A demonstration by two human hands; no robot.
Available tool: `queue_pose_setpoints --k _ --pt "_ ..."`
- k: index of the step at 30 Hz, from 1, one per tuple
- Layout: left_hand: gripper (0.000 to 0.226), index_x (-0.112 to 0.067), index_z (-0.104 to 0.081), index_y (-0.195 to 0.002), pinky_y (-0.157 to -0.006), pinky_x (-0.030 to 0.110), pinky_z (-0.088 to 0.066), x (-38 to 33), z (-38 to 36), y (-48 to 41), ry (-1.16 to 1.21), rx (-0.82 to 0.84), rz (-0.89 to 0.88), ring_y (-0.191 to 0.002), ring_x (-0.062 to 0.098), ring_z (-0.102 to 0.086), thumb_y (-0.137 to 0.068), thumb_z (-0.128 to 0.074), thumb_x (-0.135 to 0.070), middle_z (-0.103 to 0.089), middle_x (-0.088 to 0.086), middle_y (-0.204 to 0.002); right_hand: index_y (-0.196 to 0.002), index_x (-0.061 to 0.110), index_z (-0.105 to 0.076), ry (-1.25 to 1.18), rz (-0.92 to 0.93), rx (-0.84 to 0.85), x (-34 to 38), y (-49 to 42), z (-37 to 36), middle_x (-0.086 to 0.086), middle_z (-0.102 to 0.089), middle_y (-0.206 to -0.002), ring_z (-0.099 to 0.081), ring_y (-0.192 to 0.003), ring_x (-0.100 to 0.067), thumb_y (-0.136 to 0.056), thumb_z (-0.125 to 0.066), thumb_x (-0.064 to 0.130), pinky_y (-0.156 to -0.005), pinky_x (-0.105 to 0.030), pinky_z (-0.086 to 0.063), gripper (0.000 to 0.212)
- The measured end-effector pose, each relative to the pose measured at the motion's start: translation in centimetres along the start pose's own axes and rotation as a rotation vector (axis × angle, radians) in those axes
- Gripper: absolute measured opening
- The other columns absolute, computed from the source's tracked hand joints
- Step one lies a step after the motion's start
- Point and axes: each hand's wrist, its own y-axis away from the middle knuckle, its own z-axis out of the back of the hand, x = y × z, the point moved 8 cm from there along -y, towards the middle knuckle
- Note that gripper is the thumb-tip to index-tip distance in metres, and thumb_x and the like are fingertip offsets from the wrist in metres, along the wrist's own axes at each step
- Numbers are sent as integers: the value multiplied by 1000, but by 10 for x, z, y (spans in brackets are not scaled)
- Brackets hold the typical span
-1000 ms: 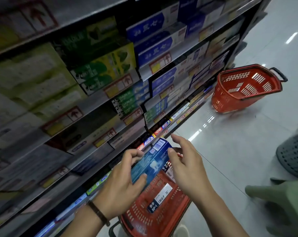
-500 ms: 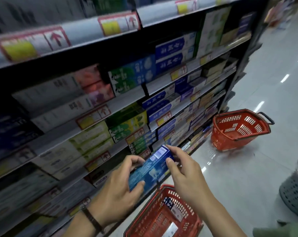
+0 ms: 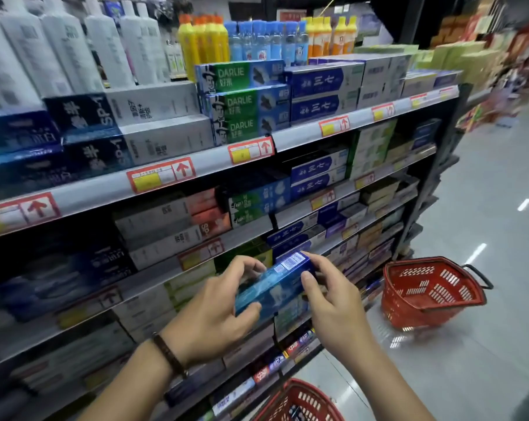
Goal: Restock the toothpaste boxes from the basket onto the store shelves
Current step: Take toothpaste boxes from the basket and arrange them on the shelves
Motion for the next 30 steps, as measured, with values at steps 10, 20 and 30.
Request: queue_pose_setpoints --k 10,20,30 --pt "37 -43 -46 -128 -78 53 -54 -32 61 18 9 -69 28 -87 33 -67 -98 -63 -30 -62 -25 -125 -132 33 -68 -259 34 174 47 -29 -12 7 -75 -118 -71 -111 -13 -108 -60 22 -94 -46 -62 28" --pt "31 -40 -60 -124 -89 30 -56 -24 109 52 48 -166 153 -108 5 -67 -101 -66 -20 -69 -20 -122 -128 22 -75 -455 -11 332 78 -44 -55 -6 -78 -120 -74 -116 -26 -103 -67 9 -100 -50 -60 29" --pt "44 -41 -69 -120 -90 23 -58 19 165 115 48 -432 201 -108 2 -70 -82 -89 -29 -71 -22 -122 -113 17 -78 -522 -24 225 113 -42 -101 -6 -81 -106 -77 -105 -24 -102 -67 6 -85 -35 -65 20"
